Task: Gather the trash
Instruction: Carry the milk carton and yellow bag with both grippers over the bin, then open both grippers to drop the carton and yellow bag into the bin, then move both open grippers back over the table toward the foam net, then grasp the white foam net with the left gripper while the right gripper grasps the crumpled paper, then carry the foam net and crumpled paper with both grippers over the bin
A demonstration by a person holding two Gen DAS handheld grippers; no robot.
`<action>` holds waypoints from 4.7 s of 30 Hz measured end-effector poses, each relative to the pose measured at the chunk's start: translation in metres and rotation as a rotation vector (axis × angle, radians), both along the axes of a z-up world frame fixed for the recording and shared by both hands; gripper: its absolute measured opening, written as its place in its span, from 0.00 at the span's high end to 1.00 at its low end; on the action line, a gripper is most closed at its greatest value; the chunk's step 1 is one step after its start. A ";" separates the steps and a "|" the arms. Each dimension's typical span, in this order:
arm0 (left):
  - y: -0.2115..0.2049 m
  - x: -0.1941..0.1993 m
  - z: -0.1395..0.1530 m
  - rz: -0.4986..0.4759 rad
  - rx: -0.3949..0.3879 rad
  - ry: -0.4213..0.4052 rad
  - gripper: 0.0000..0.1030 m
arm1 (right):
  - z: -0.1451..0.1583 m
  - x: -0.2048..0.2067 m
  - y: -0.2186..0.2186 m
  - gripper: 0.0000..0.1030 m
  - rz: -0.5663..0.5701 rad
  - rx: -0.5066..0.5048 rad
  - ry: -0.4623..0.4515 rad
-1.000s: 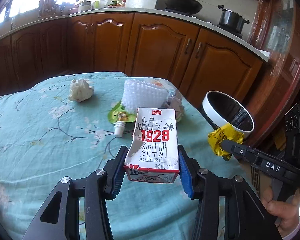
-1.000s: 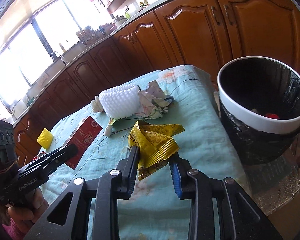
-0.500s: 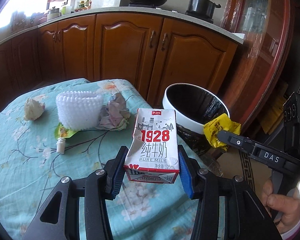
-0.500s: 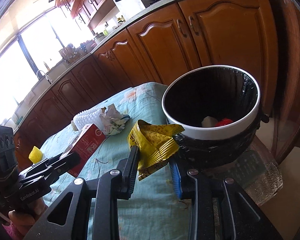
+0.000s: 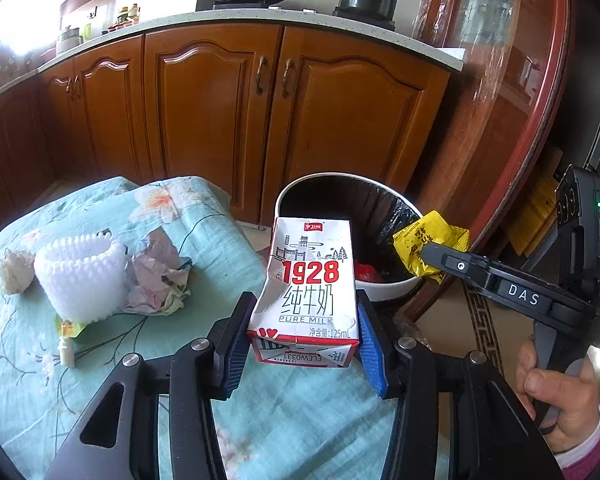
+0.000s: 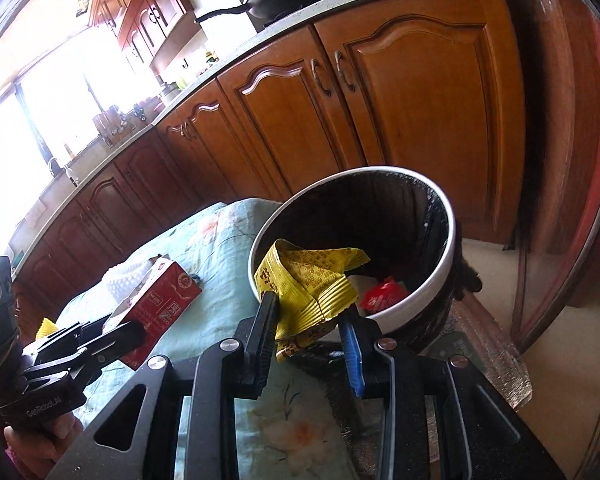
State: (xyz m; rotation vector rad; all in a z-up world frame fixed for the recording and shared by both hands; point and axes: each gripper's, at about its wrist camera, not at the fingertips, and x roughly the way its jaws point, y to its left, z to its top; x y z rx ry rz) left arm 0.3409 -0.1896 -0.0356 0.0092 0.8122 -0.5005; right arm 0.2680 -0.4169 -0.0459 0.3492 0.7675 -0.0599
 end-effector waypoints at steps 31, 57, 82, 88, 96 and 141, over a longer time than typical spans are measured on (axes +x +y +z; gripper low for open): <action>-0.093 0.095 -0.041 -0.044 0.102 0.038 0.54 | -0.017 0.058 -0.046 0.68 0.011 -0.082 0.127; -0.003 0.001 -0.037 0.132 -0.001 0.038 0.28 | -0.006 0.005 -0.015 0.07 -0.047 0.073 -0.016; 0.149 -0.082 -0.036 0.371 -0.106 0.088 0.26 | -0.029 -0.002 0.124 0.07 0.182 0.133 0.032; 0.163 -0.070 -0.037 0.390 -0.125 0.088 0.25 | -0.032 0.010 0.134 0.07 0.196 0.141 0.037; 0.165 -0.036 -0.028 0.372 -0.102 0.043 0.25 | -0.030 0.046 0.143 0.16 0.228 0.080 0.030; 0.110 -0.002 -0.047 0.122 -0.150 0.062 0.83 | -0.024 0.045 0.093 0.93 0.188 0.229 0.032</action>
